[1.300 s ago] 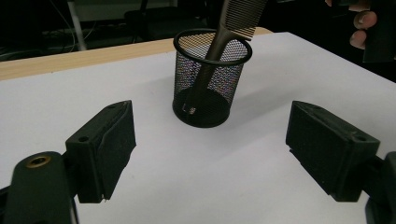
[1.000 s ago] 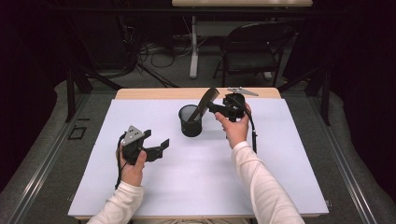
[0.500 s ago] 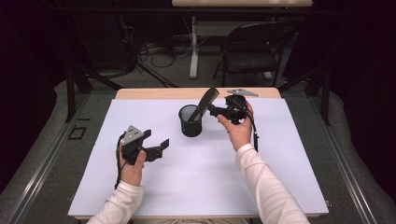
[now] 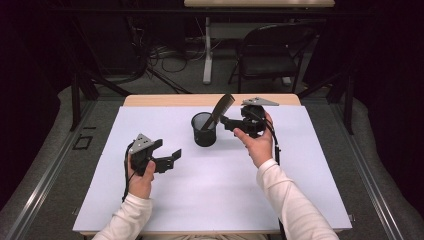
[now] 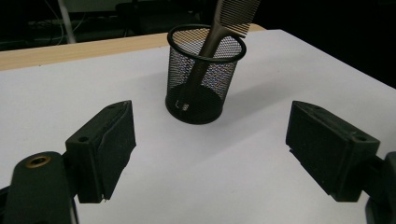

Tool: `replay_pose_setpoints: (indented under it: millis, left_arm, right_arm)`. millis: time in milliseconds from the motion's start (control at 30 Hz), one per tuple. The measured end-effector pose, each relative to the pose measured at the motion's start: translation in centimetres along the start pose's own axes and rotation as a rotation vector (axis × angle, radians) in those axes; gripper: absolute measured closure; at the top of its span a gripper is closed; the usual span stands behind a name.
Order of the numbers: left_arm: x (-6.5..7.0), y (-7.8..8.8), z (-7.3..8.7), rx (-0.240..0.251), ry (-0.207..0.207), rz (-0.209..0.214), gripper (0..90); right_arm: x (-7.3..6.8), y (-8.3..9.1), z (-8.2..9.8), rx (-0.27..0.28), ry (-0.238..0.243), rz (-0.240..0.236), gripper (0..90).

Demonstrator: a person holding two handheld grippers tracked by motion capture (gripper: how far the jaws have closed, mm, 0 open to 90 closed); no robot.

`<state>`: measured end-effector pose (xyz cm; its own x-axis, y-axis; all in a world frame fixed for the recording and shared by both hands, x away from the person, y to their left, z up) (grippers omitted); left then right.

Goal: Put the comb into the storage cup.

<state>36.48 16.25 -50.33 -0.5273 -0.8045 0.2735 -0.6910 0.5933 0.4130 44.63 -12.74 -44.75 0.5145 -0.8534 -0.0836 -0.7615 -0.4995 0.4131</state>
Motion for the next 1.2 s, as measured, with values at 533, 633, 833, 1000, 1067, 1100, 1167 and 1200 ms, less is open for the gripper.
replay_pose_setpoints:
  millis: [533, 633, 833, 1000, 1067, 1100, 1167, 1200]
  left_arm:
    - [0.7, -0.1, 0.0, -0.024, -0.021, 0.049, 16.1]
    - [1.0, -0.1, 0.0, -0.022, -0.024, 0.056, 16.1]
    - [1.5, 0.0, -0.3, -0.023, -0.03, 0.092, 16.1]
    - [1.8, -0.1, -0.4, -0.037, -0.042, 0.095, 16.0]
    - [1.8, -0.1, -0.5, -0.047, -0.047, 0.095, 16.1]
    - [1.8, -0.1, -0.5, -0.048, -0.048, 0.096, 16.0]
    - [1.8, 0.0, -0.7, -0.05, -0.047, 0.09, 16.1]
    - [1.8, 0.1, -0.8, -0.052, -0.052, 0.094, 16.1]
  right_arm:
    - [-2.0, 1.8, 0.6, -0.02, 0.068, -0.085, 12.7]
    - [-2.2, 2.2, 0.8, -0.021, 0.085, -0.099, 12.5]
    - [-2.5, 3.4, 1.1, -0.006, 0.11, -0.128, 10.4]
    - [-2.3, 4.4, 1.4, -0.003, 0.136, -0.128, 10.2]
    - [-2.3, 4.8, 1.6, -0.004, 0.133, -0.132, 10.2]
    - [-2.2, 5.0, 1.7, -0.008, 0.133, -0.134, 10.2]
    - [-2.1, 5.3, 1.9, -0.011, 0.14, -0.132, 10.2]
    - [-2.1, 5.4, 2.0, -0.012, 0.142, -0.131, 10.2]
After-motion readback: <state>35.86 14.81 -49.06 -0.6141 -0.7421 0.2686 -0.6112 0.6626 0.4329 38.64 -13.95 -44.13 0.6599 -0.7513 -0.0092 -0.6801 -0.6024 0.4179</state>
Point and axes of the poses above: each handheld gripper's, and its own axes: y roughly backward along the jaws, z roughly out of its underside, x roughly to its right, the point moved 3 cm from there along -y, roughly forward along the jaws, and after that the axes turned 7 degrees about y, right-handed, at the moved point
